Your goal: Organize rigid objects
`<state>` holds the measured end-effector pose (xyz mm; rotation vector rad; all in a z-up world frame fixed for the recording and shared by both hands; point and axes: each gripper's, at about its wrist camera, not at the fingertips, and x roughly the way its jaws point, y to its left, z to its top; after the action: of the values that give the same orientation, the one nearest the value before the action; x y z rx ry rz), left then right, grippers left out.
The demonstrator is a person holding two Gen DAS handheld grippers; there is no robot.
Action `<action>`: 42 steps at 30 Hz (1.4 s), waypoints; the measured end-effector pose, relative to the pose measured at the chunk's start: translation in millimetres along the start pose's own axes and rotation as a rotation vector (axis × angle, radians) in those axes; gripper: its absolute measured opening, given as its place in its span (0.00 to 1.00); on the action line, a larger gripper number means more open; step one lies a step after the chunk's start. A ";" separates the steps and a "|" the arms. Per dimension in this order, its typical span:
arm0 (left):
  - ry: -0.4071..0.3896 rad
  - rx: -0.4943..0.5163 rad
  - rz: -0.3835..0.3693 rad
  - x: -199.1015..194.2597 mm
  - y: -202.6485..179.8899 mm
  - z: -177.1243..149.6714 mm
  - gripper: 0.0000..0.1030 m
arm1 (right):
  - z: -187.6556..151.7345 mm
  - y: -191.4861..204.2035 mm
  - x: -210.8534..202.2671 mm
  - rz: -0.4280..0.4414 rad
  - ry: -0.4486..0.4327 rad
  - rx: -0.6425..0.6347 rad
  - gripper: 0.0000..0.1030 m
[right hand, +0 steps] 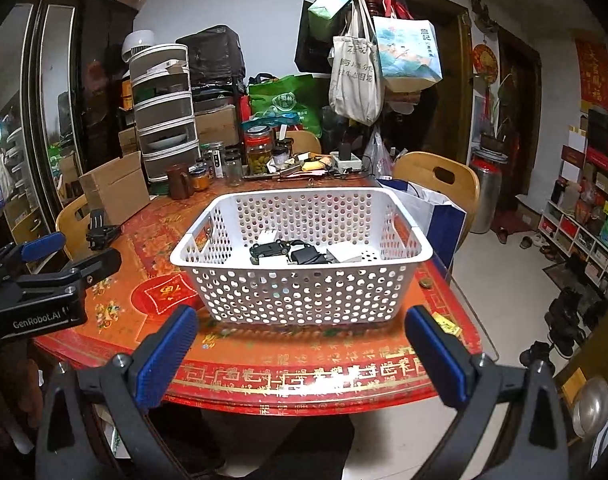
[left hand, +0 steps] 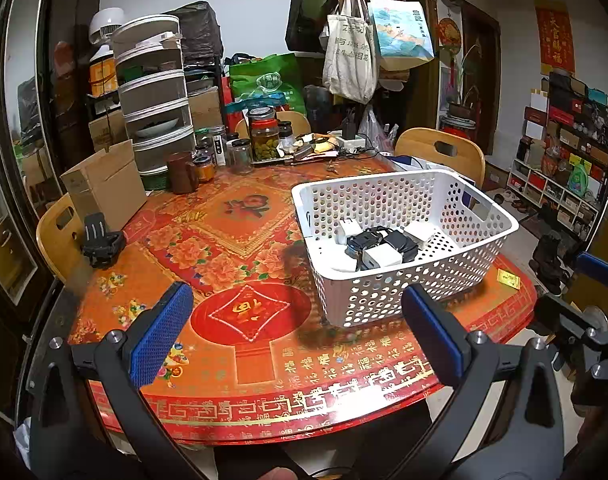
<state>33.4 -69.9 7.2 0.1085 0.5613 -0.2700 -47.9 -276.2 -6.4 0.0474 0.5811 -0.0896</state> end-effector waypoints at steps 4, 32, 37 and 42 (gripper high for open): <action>0.010 -0.005 -0.003 1.5 -1.3 -1.0 1.00 | -0.4 -0.4 0.2 -0.001 0.003 -0.001 1.00; 0.021 -0.003 -0.003 7.2 -8.1 -1.1 1.00 | -1.0 -1.4 0.8 -0.005 -0.001 -0.016 1.00; 0.021 -0.005 -0.002 7.7 -10.2 -0.7 1.00 | -1.3 -1.5 0.5 -0.005 -0.002 -0.014 1.00; 0.022 -0.006 0.001 8.2 -11.6 0.5 1.00 | -1.6 -2.1 0.6 -0.005 0.000 -0.016 1.00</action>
<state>37.1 -82.9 2.9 0.1054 0.5835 -0.2665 -48.5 -278.2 -8.1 0.0303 0.5817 -0.0899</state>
